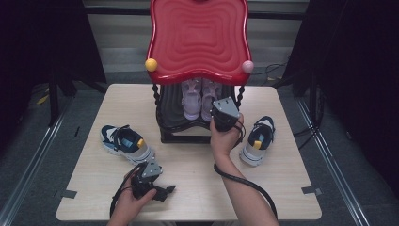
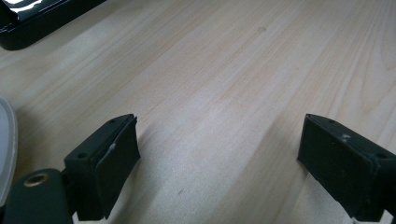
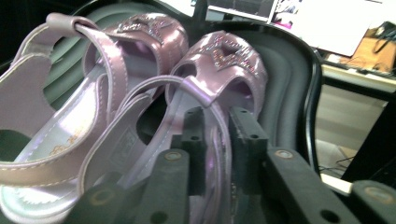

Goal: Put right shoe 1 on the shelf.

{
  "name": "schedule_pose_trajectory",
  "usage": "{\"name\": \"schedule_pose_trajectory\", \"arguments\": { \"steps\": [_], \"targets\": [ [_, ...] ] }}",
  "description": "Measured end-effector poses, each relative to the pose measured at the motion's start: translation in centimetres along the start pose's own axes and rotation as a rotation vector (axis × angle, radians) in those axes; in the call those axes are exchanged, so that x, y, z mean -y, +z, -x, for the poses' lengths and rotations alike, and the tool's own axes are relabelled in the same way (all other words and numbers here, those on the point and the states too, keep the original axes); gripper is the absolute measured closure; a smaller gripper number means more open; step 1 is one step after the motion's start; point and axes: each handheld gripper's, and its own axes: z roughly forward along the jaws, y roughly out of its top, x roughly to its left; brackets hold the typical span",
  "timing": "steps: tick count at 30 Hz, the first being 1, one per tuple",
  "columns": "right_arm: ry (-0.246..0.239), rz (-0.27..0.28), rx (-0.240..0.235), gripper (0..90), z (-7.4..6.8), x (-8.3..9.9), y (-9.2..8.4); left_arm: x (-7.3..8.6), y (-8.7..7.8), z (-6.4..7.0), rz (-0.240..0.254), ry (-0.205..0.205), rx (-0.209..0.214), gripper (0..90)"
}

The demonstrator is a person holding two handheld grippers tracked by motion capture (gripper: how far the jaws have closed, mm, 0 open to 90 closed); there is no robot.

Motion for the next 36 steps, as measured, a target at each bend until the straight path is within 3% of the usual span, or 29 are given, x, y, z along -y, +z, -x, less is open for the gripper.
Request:
{"name": "schedule_pose_trajectory", "arguments": {
  "steps": [5, 8, 14, 20, 23, 27, 31, 36],
  "targets": [
    [-0.013, 0.038, -0.024, 64.9, 0.0, -0.3, -0.6, 0.0, 0.0, 0.0, 0.0, 0.0, 0.0, 11.7],
    [-0.027, 0.042, -0.036, 64.4, 0.1, -0.5, -1.0, 0.0, 0.0, 0.0, 0.0, 0.0, 0.0, 11.7],
    [0.0, 0.066, -0.098, 60.3, 0.3, -0.7, -2.1, 0.0, 0.0, 0.0, -0.001, 0.0, 0.001, 11.6],
    [-0.009, 0.072, -0.149, 56.4, 0.5, -1.0, -3.1, 0.0, 0.0, 0.0, -0.001, 0.0, 0.0, 11.6],
    [0.005, 0.071, -0.189, 55.3, 0.6, -1.1, -3.6, 0.0, 0.0, 0.0, -0.001, 0.0, 0.0, 11.6],
    [-0.011, 0.064, -0.272, 48.4, 0.4, -1.2, -4.8, 0.0, 0.0, 0.0, -0.001, 0.0, 0.002, 11.6],
    [-0.004, 0.034, -0.372, 41.4, 0.3, -1.0, -6.1, 0.0, 0.0, 0.0, -0.001, 0.0, 0.002, 11.6],
    [-0.011, -0.002, -0.448, 37.2, 0.4, -0.3, -7.6, 0.0, 0.0, 0.0, -0.001, 0.0, 0.001, 11.6]
  ]
}}
